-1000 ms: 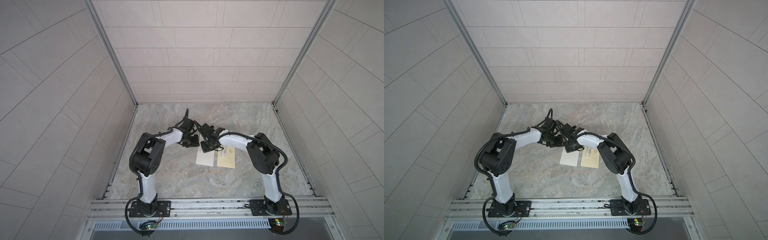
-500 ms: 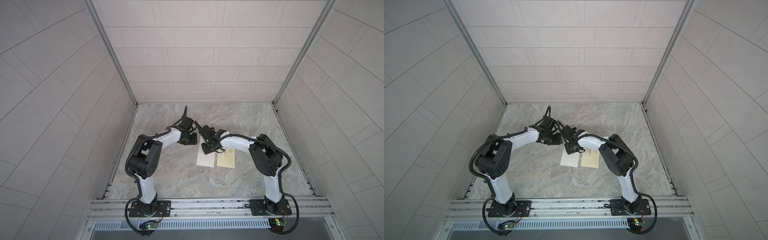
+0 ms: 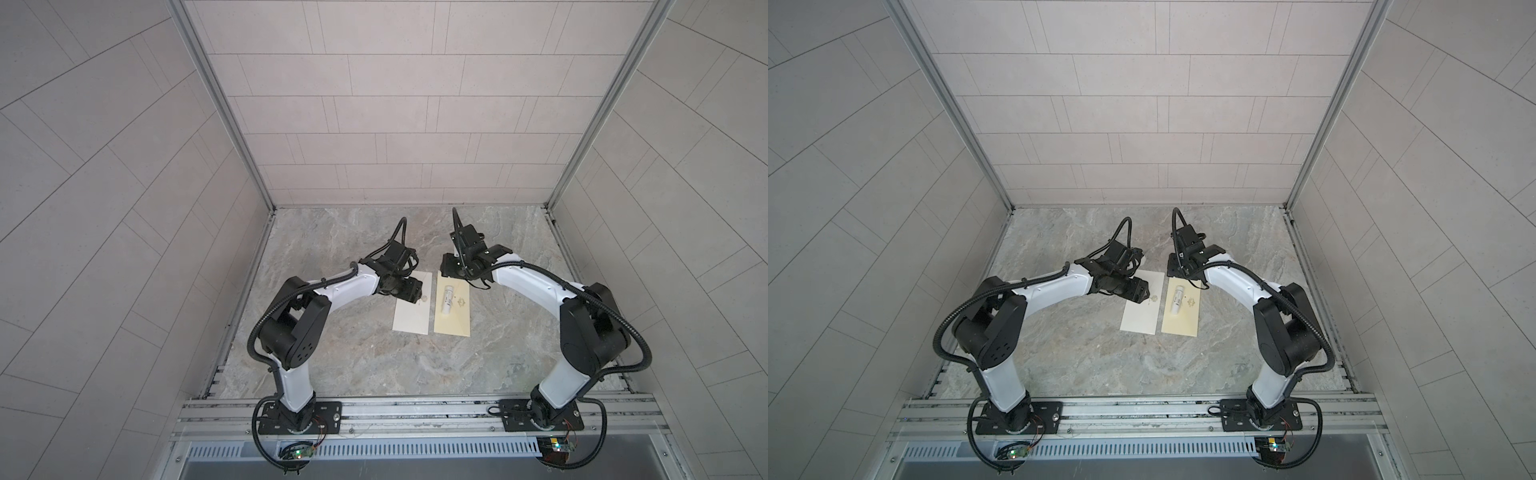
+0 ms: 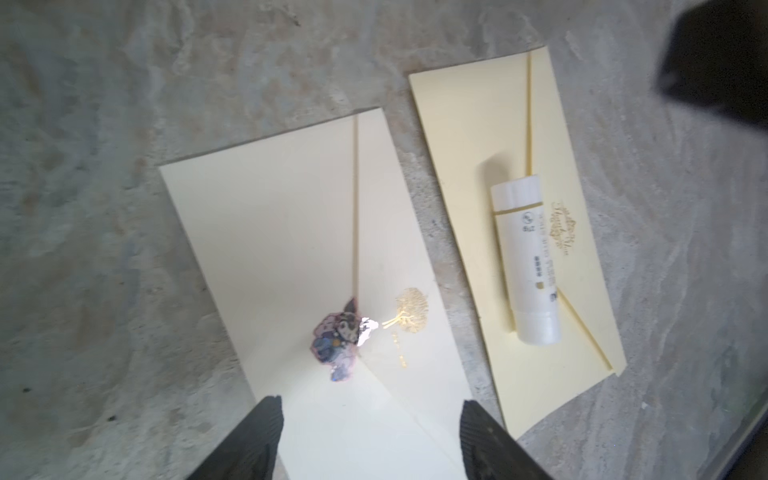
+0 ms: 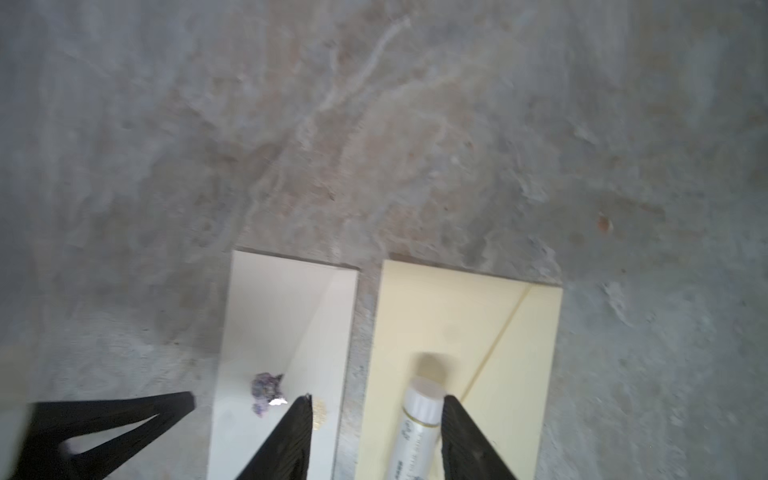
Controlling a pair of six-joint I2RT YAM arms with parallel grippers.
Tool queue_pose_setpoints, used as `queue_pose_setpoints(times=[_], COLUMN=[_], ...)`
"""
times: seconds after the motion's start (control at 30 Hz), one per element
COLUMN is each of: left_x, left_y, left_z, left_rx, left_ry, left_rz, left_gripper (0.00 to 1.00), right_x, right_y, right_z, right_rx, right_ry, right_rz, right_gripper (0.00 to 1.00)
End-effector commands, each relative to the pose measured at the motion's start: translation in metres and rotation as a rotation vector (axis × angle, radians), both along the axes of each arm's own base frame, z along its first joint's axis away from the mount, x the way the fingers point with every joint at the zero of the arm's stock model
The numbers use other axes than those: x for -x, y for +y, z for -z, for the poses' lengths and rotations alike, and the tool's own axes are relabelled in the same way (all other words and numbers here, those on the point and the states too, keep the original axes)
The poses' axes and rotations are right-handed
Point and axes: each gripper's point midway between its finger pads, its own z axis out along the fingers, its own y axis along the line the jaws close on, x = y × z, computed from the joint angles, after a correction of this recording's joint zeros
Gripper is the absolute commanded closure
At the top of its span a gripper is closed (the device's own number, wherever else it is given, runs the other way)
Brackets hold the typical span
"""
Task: Place the letter into the envelope and seal it
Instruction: 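Move the right gripper to the glue stick and grasp it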
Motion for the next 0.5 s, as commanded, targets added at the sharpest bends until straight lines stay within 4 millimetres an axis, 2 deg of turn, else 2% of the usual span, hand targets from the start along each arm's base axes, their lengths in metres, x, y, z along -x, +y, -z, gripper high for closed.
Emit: queue_pose_setpoints(times=[0.0,0.13,0.37,0.47], left_x=[-0.009,-0.004,0.011,0.015], left_y=[-0.014,-0.018,-0.025,-0.031], left_z=[-0.019,-0.017,-0.014,-0.011], left_rx=[0.039,0.040,0.025,0.014], left_ry=[-0.073,-0.064,-0.054,-0.038], left_rz=[0.040,0.071,0.155,0.188], left_gripper=[0.19,0.13,0.11,0.12], right_x=[0.020,0.022,0.028,0.027], right_y=[0.000,0.005,0.001,0.008], right_z=[0.025,0.040,0.068,0.076], right_rx=[0.004,-0.018,0.022,-0.007], right_ry=[0.106,0.140,0.212,0.230], right_rz=[0.024,0.027,0.044,0.042], right_gripper=[0.46,0.46,0.47,0.52])
